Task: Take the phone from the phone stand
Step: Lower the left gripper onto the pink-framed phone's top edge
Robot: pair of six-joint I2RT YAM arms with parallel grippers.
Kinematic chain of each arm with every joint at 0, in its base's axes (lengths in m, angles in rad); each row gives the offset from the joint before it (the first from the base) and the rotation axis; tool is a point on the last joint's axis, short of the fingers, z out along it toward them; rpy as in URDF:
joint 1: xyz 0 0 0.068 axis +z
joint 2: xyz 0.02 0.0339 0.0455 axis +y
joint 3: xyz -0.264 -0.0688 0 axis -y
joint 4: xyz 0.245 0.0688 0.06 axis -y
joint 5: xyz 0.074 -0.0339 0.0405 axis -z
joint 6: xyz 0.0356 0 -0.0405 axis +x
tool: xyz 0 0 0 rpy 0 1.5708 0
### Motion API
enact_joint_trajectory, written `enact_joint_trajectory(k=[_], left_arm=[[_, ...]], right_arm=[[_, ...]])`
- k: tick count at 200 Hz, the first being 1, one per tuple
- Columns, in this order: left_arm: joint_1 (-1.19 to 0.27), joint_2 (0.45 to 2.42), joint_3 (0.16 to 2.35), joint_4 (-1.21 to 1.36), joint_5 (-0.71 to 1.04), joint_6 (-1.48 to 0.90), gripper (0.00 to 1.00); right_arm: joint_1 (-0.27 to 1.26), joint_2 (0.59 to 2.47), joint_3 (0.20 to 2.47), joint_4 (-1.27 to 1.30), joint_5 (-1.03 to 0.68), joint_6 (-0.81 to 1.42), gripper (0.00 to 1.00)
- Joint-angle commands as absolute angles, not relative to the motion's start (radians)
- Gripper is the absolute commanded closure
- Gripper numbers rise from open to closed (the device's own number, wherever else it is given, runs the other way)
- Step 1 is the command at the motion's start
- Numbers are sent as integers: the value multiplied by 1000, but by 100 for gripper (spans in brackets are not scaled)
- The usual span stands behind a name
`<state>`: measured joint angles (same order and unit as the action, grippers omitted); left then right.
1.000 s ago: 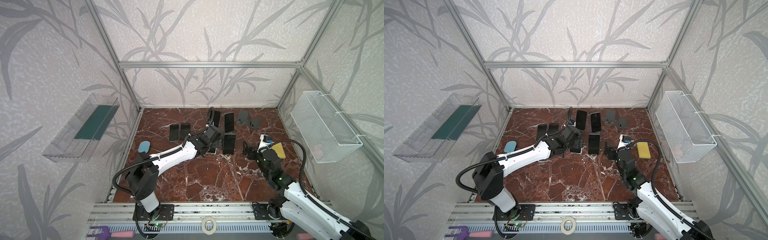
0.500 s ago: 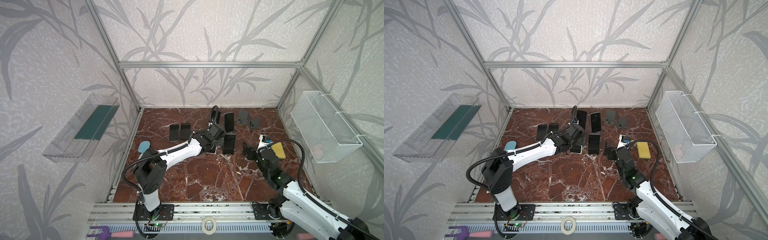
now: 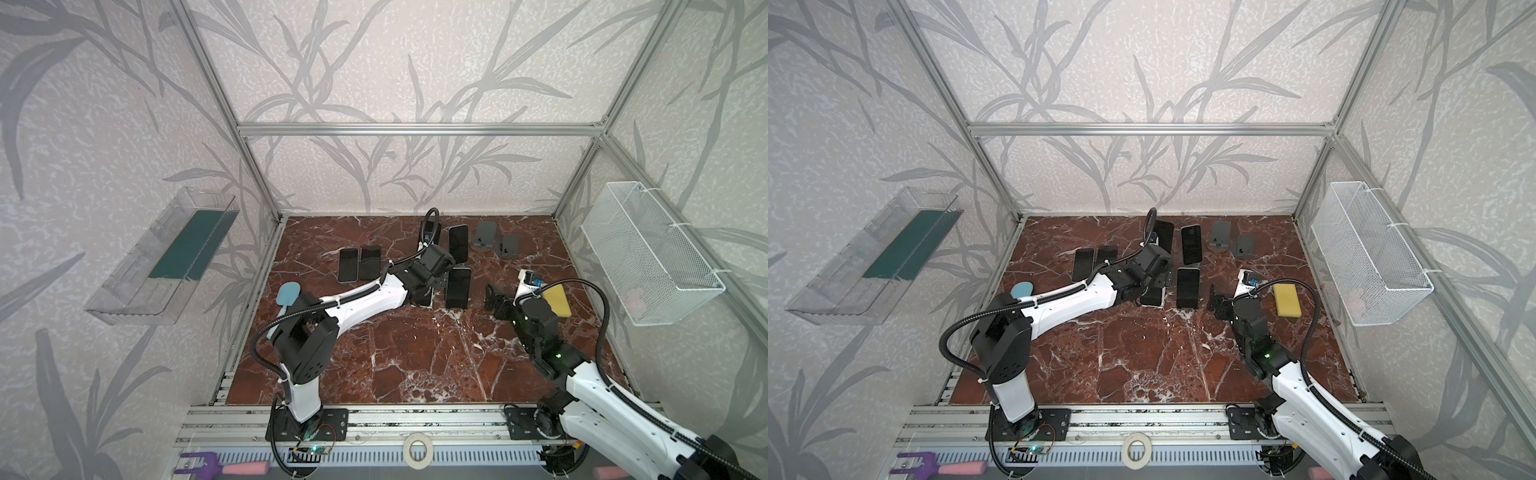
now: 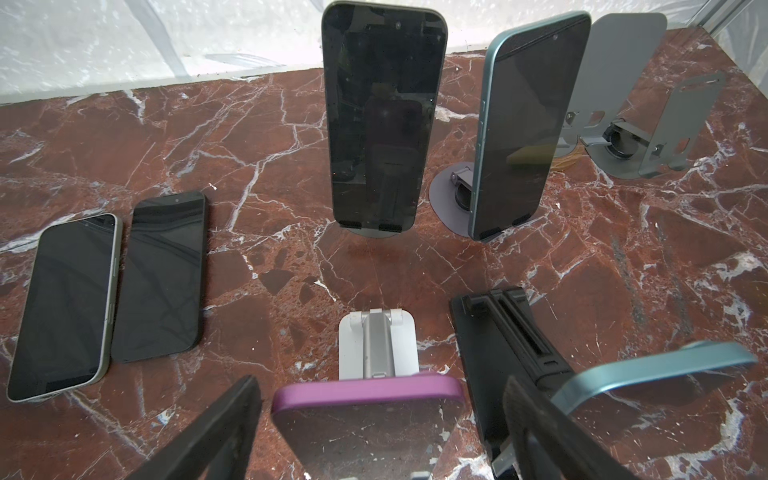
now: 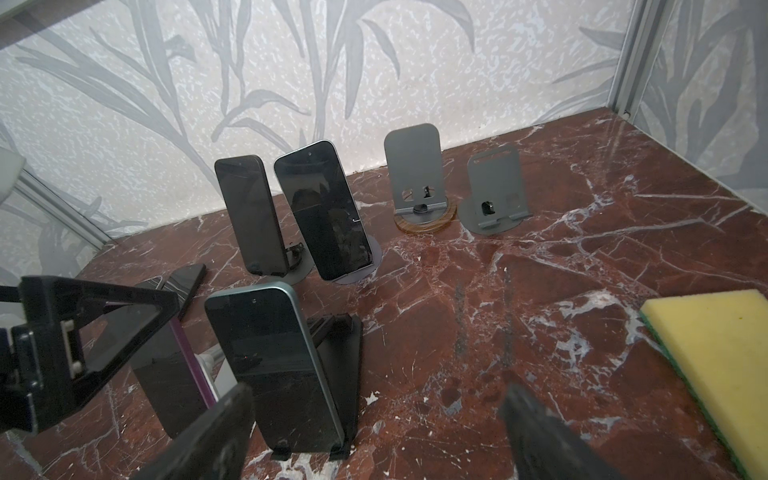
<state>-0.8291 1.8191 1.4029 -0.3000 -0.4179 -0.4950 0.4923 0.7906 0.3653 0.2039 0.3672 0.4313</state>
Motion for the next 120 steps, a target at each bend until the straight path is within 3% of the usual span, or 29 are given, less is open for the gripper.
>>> enact_joint_trajectory(k=[1, 120], left_arm=[[-824, 1826, 1400, -317, -445, -514, 9], [-817, 1859, 1410, -343, -458, -518, 4]], right_arm=[[495, 787, 385, 202, 385, 439, 7], [495, 800, 388, 202, 380, 437, 5]])
